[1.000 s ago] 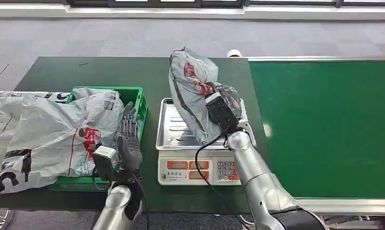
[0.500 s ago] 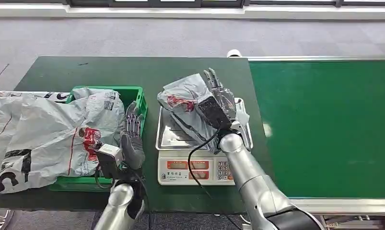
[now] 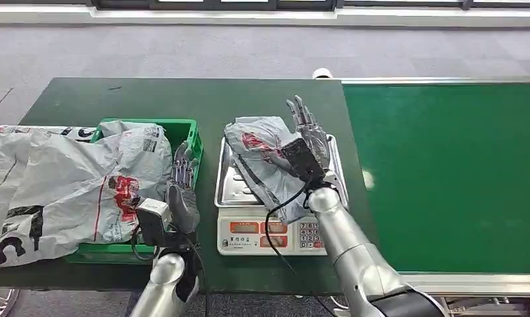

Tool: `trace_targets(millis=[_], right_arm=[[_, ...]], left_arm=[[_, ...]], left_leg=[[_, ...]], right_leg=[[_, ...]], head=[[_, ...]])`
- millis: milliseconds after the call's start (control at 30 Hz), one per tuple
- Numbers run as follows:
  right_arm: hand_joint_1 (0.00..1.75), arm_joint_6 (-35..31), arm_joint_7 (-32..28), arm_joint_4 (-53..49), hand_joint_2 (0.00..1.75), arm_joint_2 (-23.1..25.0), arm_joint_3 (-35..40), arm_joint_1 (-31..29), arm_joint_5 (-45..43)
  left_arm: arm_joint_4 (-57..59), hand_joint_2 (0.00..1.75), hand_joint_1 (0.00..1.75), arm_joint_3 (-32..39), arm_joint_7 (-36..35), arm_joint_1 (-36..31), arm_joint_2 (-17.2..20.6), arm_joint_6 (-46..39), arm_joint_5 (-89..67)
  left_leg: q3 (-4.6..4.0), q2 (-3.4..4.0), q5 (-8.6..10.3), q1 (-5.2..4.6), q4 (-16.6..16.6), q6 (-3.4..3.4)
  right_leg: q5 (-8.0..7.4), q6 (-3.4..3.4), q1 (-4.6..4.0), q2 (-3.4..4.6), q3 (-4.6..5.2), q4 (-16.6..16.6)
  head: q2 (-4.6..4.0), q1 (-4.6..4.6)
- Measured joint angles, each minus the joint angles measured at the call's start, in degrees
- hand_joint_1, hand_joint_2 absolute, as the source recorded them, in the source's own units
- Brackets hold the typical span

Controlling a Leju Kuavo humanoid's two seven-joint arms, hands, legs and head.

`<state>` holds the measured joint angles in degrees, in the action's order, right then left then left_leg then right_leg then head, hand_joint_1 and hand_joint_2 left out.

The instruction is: Moved the parcel from conveyor to table for the left to box.

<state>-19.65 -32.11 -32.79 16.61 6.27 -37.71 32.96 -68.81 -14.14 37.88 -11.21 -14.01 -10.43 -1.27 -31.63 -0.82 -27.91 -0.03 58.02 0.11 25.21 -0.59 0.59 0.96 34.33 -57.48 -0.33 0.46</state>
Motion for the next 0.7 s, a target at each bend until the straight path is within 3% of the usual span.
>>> trace_targets(millis=[267, 433, 467, 567, 700], right_arm=[[0.00, 2.14, -3.89, -4.97, 1.75, -2.88, 0.00, 7.36, -3.89], [0.00, 3.93, -3.17, -19.43, 1.75, -3.52, 0.00, 14.45, -5.70], [0.00, 4.48, -3.30, -23.30, 1.75, -3.74, 0.00, 16.41, -6.29], [0.00, 5.24, -3.25, -38.03, 1.75, -4.74, 1.52, 21.35, -7.21], [0.00, 4.63, -4.22, -50.24, 1.75, -6.60, 5.21, 24.76, -9.31]], left_arm=[[0.79, 0.00, 0.00, -1.75, -2.71, -2.09, 0.00, -6.61, -4.84], [3.83, 0.00, 0.00, -5.73, -6.83, -6.92, -0.37, -11.17, -15.14], [5.74, 1.75, 0.00, -6.87, -8.05, -9.17, -0.53, -10.46, -18.56], [13.29, 1.75, 0.00, -10.89, -11.82, -16.91, -1.94, -6.67, -26.28], [23.88, 1.75, 0.00, -15.15, -17.14, -27.45, -4.61, -5.79, -32.46]], left_leg=[[-0.04, 0.00, -0.01, -0.01, 0.01, 0.01], [-0.10, -0.16, 0.01, -0.02, 0.05, 0.01], [-0.13, -0.24, 0.03, -0.03, 0.07, 0.02], [-0.23, -0.29, 0.05, -0.04, 0.08, 0.02], [-0.22, -0.10, 0.04, -0.10, 0.08, 0.03]], right_leg=[[0.00, 0.00, 0.00, -0.01, 0.03, 0.02], [0.00, 0.00, -0.01, -0.14, 0.11, 0.04], [0.00, 0.00, -0.01, -0.25, 0.12, 0.04], [-0.02, -0.01, 0.02, -0.34, 0.12, 0.02], [-0.08, -0.08, 0.09, -0.12, 0.14, 0.02]], head=[[0.00, 0.02], [0.00, 0.02], [0.00, 0.00], [0.00, 0.02], [0.00, 0.02]])
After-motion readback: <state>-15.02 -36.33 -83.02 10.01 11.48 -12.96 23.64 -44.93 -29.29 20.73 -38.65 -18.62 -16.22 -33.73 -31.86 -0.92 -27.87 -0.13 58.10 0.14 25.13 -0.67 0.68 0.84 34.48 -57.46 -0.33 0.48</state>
